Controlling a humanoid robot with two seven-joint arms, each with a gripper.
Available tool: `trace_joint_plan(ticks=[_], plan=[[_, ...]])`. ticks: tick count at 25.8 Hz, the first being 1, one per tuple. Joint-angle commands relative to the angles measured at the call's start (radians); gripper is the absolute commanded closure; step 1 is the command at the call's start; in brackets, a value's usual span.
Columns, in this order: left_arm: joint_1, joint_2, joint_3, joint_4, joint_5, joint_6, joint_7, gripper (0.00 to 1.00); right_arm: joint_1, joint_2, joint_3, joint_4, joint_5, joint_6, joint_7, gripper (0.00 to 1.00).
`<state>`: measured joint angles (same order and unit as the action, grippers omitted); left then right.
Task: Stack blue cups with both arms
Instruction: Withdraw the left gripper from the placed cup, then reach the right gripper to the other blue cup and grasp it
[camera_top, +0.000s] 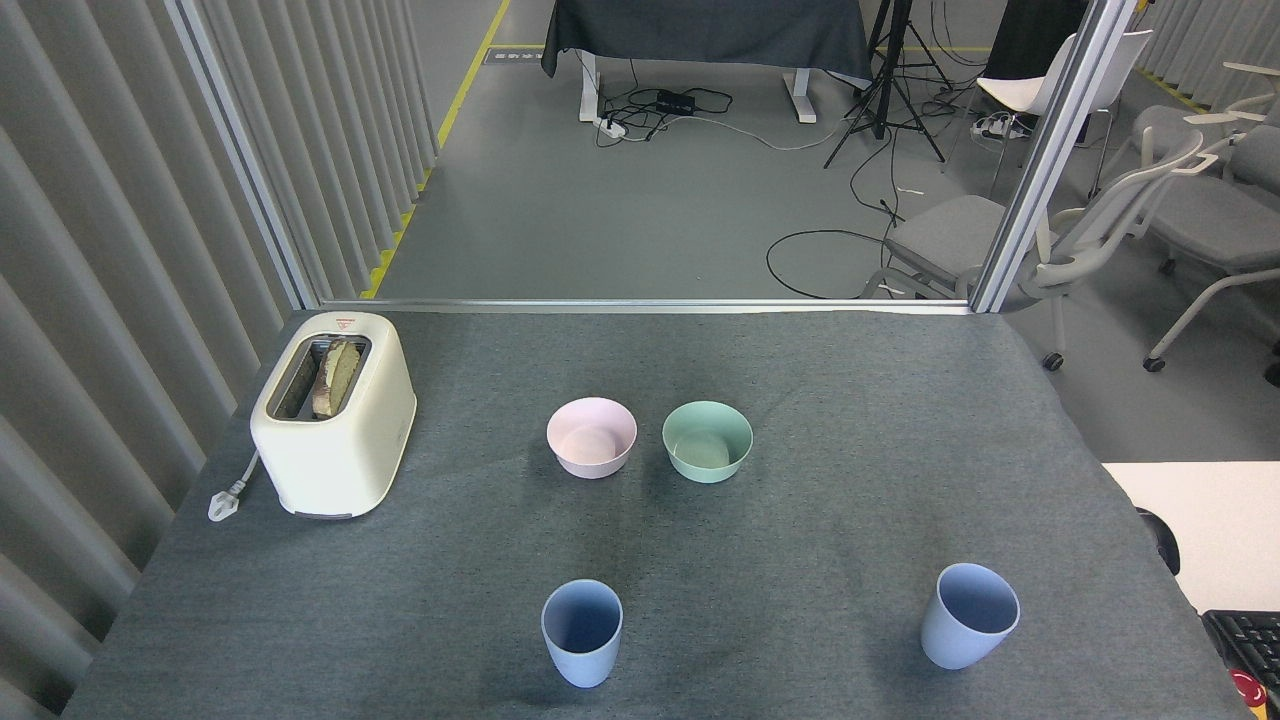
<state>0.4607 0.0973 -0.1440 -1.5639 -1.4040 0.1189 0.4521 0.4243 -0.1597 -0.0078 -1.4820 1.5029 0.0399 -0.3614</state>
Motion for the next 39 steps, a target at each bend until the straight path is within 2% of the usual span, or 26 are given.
trace_joint_plan(ticks=[1,6,10,16,22,29,39], plan=[[0.001,0.002,0.006,-0.002,0.002,0.001,0.0,0.0,-0.091,-0.049,-0.009,0.051,-0.003,0.0,0.045,0.0],[0.001,0.002,0.006,-0.002,0.002,0.002,0.002,0.0,-0.239,-0.069,-0.008,0.178,-0.003,-0.006,0.047,0.0],[0.001,0.002,0.006,0.002,0.002,0.002,0.002,0.0,-0.283,-0.067,-0.008,0.22,-0.006,-0.006,0.047,0.0],[0.001,0.002,0.006,0.002,0.002,0.002,0.003,0.0,-0.286,-0.061,-0.017,0.221,-0.007,0.002,0.039,0.0],[0.001,0.002,0.004,0.004,0.002,0.002,0.003,0.0,-0.28,-0.049,-0.092,0.221,-0.007,-0.002,0.033,0.0],[-0.001,0.002,0.004,0.004,0.007,0.002,0.003,0.0,-0.283,-0.064,-0.089,0.221,-0.035,-0.006,0.036,0.0],[-0.001,0.002,0.006,0.005,0.008,0.004,0.003,0.0,-0.308,-0.047,-0.075,0.224,-0.039,-0.008,0.041,0.0]])
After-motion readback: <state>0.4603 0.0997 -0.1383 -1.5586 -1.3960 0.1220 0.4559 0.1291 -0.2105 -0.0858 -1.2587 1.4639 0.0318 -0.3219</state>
